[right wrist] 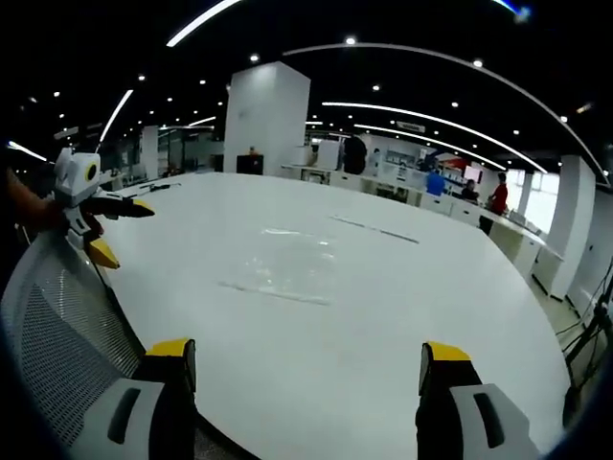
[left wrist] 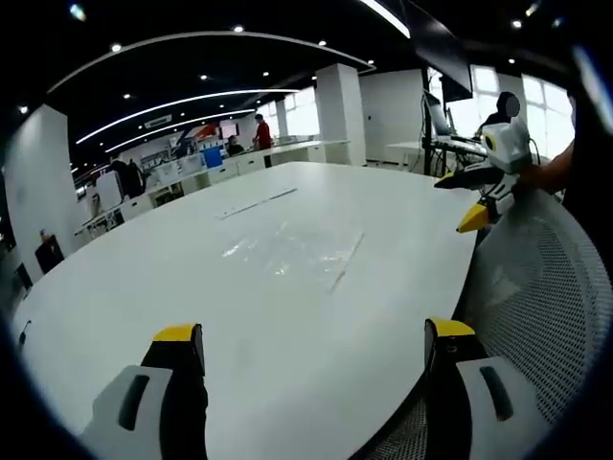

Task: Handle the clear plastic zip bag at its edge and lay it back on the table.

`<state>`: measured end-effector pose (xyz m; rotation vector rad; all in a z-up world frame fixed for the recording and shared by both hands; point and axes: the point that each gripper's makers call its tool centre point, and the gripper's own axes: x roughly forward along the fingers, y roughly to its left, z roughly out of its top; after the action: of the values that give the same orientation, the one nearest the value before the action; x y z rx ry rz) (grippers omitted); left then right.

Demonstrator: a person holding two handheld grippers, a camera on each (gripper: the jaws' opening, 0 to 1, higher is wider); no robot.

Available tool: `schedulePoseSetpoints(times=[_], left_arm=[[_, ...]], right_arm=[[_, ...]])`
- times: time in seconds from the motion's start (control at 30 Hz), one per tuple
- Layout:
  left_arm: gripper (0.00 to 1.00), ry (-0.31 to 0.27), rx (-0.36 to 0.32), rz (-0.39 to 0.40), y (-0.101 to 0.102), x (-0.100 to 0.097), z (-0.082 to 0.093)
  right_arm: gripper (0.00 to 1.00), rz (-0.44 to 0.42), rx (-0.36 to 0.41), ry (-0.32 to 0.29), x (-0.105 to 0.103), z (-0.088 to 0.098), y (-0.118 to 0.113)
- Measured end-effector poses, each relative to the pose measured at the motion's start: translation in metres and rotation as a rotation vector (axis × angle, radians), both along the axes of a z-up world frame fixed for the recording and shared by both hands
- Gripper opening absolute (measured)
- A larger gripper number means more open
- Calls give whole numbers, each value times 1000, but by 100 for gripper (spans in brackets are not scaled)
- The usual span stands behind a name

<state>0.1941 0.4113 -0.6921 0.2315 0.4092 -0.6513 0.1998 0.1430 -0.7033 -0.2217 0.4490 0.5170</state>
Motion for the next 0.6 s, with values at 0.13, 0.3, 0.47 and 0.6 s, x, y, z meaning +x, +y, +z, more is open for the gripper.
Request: schedulePoseSetpoints(times=[0.13, 0.3, 0.47, 0.6], left_arm=[[95, 1, 0, -3, -2, -1, 1], [94, -4, 6, -15, -5, -3, 3], [94, -4, 8, -18, -4, -2, 3], [94, -3, 9, -21, -2, -2, 2]], right_arm=[[97, 0, -2, 3, 0, -1, -1], [98, 2, -8, 4, 0, -2, -2], [98, 2, -15, 6, -1, -3, -2], [98, -3, -15, 6, 0, -2, -2]])
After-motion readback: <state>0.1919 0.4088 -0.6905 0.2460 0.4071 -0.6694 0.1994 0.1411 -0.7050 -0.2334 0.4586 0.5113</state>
